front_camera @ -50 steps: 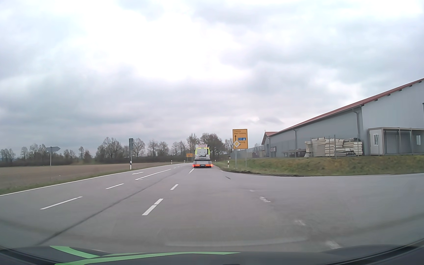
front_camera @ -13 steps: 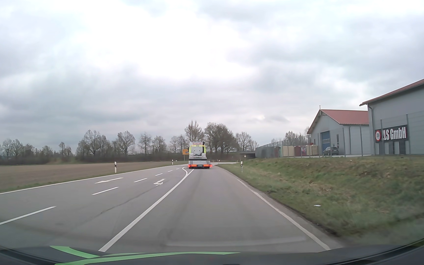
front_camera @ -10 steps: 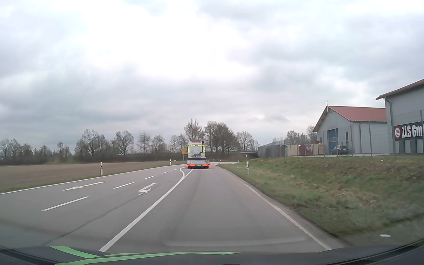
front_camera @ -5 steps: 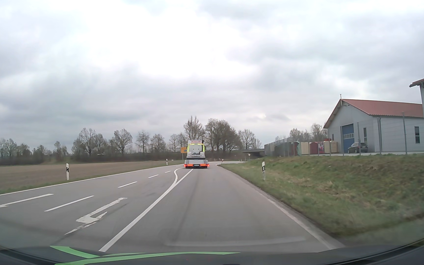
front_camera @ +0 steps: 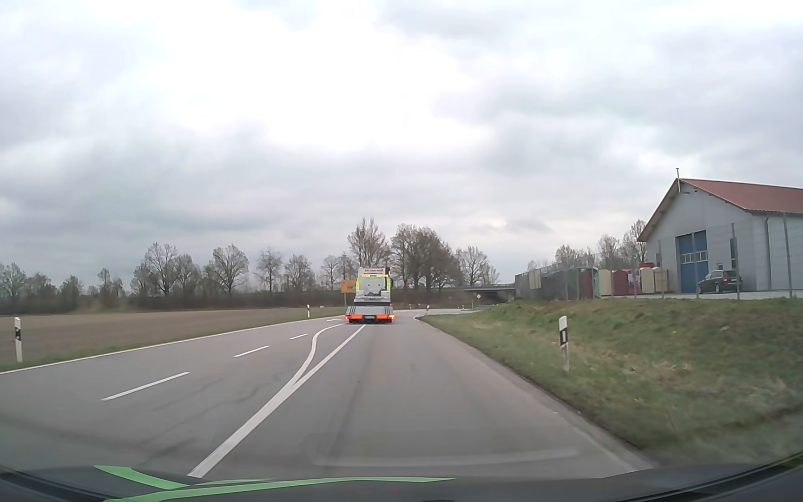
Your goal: Follow the waypoints while adhering to traffic rules and regulations
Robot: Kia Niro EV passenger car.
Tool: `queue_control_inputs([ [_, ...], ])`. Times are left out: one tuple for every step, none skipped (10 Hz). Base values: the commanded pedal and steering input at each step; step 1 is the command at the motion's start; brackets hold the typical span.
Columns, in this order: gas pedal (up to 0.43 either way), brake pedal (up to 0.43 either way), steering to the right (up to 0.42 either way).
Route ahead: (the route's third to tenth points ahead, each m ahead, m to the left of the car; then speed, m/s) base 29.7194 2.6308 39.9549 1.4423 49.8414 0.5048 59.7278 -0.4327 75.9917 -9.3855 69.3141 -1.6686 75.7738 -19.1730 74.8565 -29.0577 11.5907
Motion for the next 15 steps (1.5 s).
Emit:
queue_control_inputs([
  [0.0, 0.006, -0.005],
  [0.0, 0.055, -0.005],
  [0.0, 0.073, -0.005],
  [0.0, 0.098, -0.005],
  [0.0, 0.116, -0.005],
  [0.0, 0.122, -0.005],
  [0.0, 0.134, -0.005],
  [0.0, 0.14, -0.006],
  [0.0, 0.146, -0.005],
  [0.0, 0.146, -0.005],
  [0.0, 0.146, -0.005],
  [0.0, 0.146, -0.005],
  [0.0, 0.14, -0.005],
  [0.0, 0.14, -0.005],
  [0.0, 0.128, -0.005],
])
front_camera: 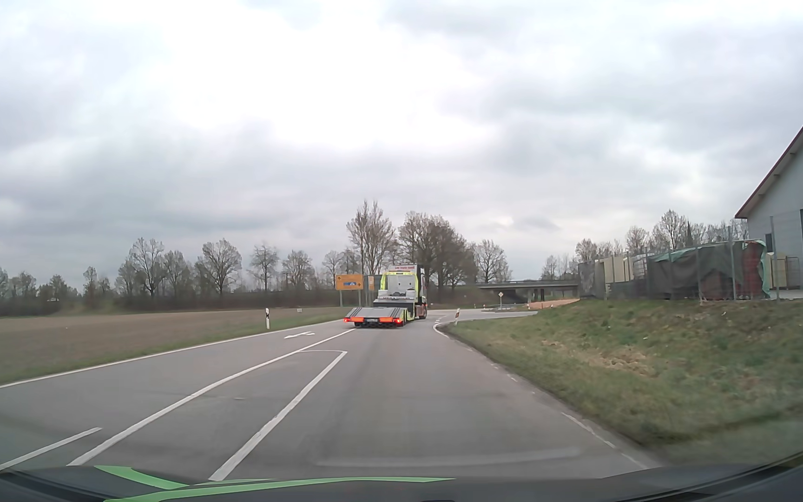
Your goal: Follow the waypoints while adhering to traffic rules and regulations
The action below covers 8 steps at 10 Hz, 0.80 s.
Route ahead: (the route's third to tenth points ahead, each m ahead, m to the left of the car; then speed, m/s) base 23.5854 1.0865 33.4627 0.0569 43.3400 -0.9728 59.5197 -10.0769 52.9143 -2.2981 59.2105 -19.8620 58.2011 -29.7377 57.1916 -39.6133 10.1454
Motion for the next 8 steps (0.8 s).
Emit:
queue_control_inputs([
  [0.0, 0.116, -0.005],
  [0.0, 0.104, -0.005],
  [0.0, 0.085, -0.005],
  [0.0, 0.073, -0.005],
  [0.0, 0.073, -0.005],
  [0.0, 0.067, -0.005],
  [0.0, 0.061, -0.005],
  [0.0, 0.061, -0.005],
])
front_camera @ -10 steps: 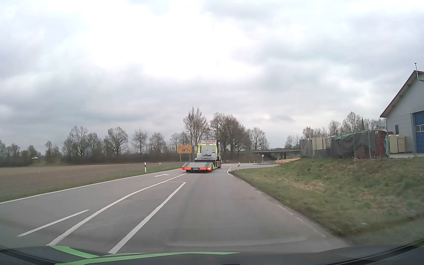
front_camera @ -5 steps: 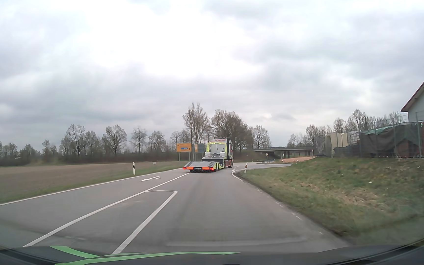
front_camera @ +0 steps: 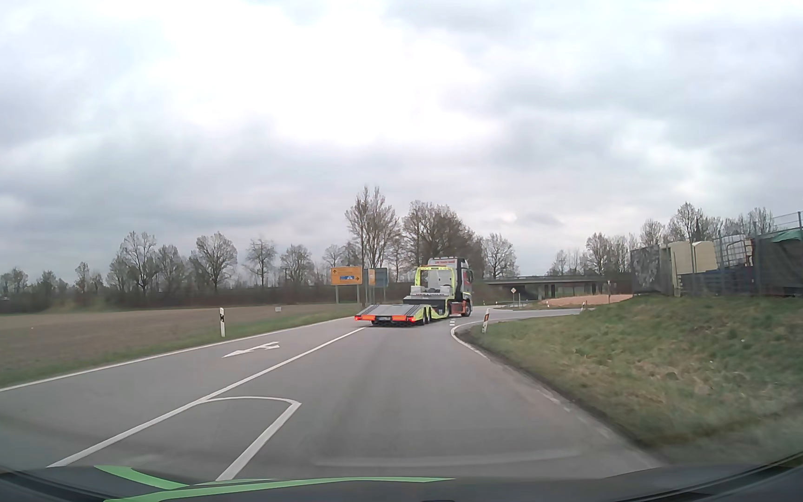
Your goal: Follow the waypoints while adhering to traffic rules and regulations
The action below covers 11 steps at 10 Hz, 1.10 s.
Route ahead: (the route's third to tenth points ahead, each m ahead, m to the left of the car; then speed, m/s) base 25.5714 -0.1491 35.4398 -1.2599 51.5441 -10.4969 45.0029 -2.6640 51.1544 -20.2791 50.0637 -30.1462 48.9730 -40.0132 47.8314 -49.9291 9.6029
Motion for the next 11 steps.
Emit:
queue_control_inputs([
  [0.0, 0.043, -0.005],
  [0.0, 0.03, -0.004],
  [0.0, 0.03, -0.003],
  [0.0, 0.018, -0.002],
  [0.0, 0.024, -0.001],
  [0.0, 0.018, -0.001],
  [0.0, 0.018, -0.001],
  [0.0, 0.012, 0.002],
  [0.0, 0.012, 0.003],
  [0.0, 0.012, 0.004],
  [0.0, 0.006, 0.004],
])
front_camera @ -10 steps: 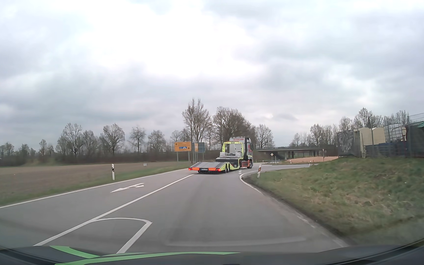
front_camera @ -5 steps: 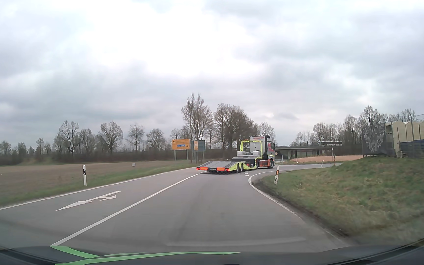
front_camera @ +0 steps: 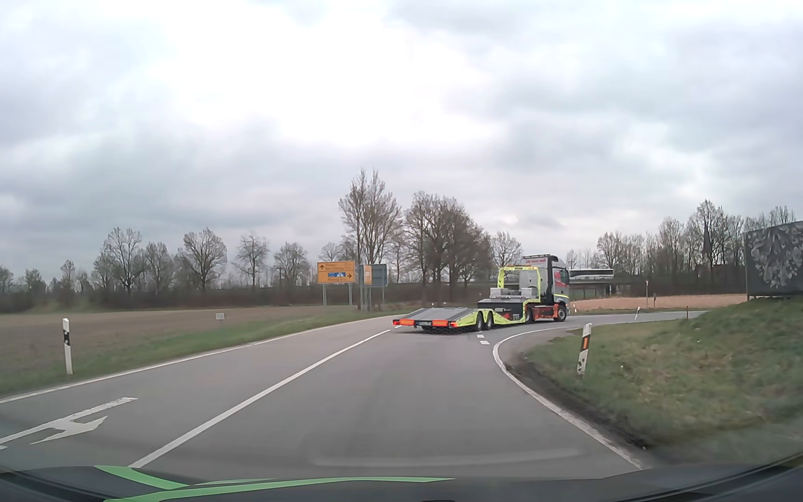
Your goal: Follow the waypoints while adhering to traffic rules and regulations
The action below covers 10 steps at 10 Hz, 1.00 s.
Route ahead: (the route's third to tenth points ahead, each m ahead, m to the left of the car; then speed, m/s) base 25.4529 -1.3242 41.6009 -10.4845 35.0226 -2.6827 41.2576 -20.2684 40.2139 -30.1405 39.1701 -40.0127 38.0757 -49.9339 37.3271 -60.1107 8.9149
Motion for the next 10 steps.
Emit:
queue_control_inputs([
  [0.0, 0.012, 0.006],
  [0.0, 0.018, 0.008],
  [0.0, 0.03, 0.011],
  [0.0, 0.037, 0.016],
  [0.0, 0.043, 0.02],
  [0.0, 0.043, 0.023],
  [0.0, 0.043, 0.025],
  [0.0, 0.043, 0.028],
  [0.0, 0.043, 0.034],
  [0.0, 0.043, 0.046],
])
